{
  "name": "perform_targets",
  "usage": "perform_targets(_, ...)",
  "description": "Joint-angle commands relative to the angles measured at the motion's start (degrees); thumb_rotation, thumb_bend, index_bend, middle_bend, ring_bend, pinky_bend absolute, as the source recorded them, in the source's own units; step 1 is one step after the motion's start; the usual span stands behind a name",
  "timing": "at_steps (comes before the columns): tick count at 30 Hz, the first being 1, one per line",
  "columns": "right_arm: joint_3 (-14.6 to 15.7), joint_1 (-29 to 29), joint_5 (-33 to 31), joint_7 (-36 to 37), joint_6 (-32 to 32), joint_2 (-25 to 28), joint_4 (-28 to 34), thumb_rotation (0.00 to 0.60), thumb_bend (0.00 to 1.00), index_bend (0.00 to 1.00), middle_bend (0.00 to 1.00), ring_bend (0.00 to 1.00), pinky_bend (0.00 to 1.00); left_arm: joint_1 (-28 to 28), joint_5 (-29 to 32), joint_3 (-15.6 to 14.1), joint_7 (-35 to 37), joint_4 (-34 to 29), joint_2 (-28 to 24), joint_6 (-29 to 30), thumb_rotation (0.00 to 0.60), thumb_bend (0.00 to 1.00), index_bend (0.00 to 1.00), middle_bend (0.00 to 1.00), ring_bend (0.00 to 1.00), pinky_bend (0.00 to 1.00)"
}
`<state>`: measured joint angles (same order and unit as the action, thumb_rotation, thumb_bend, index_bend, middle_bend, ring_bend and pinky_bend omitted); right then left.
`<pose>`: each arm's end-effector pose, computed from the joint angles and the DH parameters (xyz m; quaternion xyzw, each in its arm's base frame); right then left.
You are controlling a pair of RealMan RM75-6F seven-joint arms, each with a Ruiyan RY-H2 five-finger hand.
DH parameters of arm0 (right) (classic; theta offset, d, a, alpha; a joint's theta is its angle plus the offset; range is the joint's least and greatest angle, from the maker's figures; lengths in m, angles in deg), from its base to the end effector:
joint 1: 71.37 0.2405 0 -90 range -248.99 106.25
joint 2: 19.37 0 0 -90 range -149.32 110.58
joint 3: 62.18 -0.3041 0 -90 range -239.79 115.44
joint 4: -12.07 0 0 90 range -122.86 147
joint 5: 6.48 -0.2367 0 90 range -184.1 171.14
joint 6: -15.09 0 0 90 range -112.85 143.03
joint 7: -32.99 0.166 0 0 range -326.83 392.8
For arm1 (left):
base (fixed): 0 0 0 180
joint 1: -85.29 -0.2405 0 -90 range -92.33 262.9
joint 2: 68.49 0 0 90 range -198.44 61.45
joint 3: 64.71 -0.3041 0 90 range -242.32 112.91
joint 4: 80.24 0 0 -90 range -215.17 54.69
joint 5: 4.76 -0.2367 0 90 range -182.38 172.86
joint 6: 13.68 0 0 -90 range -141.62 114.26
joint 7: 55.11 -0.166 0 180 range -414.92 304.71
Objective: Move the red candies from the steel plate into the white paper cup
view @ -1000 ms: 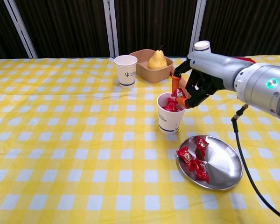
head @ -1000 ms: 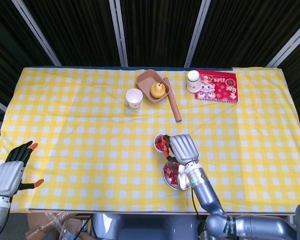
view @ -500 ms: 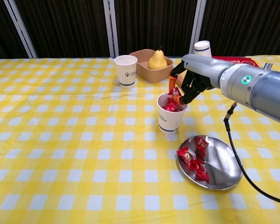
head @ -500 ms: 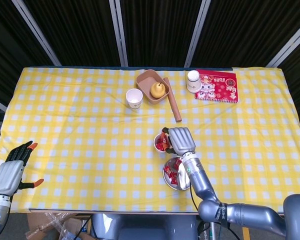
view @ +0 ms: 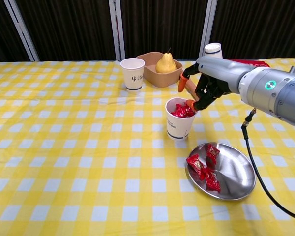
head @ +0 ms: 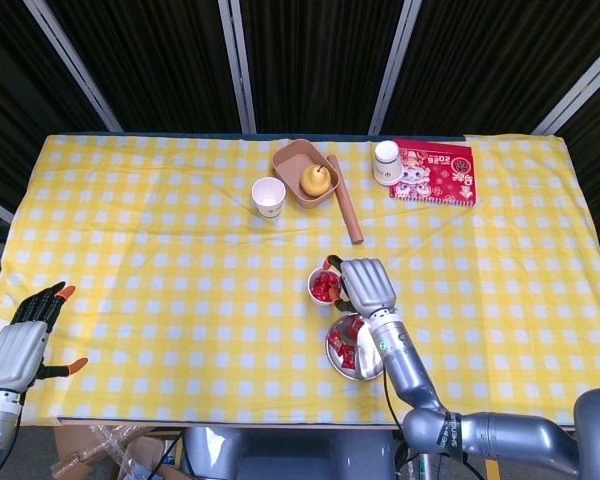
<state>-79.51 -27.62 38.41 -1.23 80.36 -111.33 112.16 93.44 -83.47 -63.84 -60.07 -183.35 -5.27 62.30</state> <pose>-0.1138 -0.3816 -0.0454 0.6696 -0.4648 0.3947 0.4241 -0.3398 0.2124 0.1181 -0.5994 -0.4790 -0.3488 0.5381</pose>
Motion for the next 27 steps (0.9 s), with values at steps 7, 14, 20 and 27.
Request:
perform_targets(7, 3.2, -3.0, 3.6, -0.1, 4.2, 4.8, 7.8, 0.600, 0.49, 0.35, 0.87, 0.97, 1.00, -0.1, -0.4, -0.1, 0.2, 0.2, -0.1, 0.2, 0.600, 0.00, 0.00, 0.00, 0.00, 0.00)
perform_targets(14, 8.8, -6.8, 7.1, 1.0, 6.4, 7.3, 11.4, 0.600, 0.47, 0.35, 0.87, 0.97, 1.00, -0.2, -1.0, -0.3, 0.0, 0.3, 0.1, 0.7, 0.600, 0.00, 0.00, 0.00, 0.00, 0.00)
perform_targets(20, 14.1, -9.6, 10.0, 1.7, 6.7, 5.9, 9.9, 0.600, 0.44, 0.35, 0.87, 0.97, 1.00, -0.4, -1.4, -0.3, -0.2, 0.4, 0.3, 1.3, 0.600, 0.00, 0.00, 0.00, 0.00, 0.00)
perform_targets(27, 17.0, -11.6, 11.7, 2.0, 6.8, 2.6, 8.6, 0.600, 0.39, 0.35, 0.87, 0.97, 1.00, -0.7, -1.9, -0.3, -0.1, 0.4, 0.5, 1.9, 0.600, 0.00, 0.00, 0.00, 0.00, 0.00)
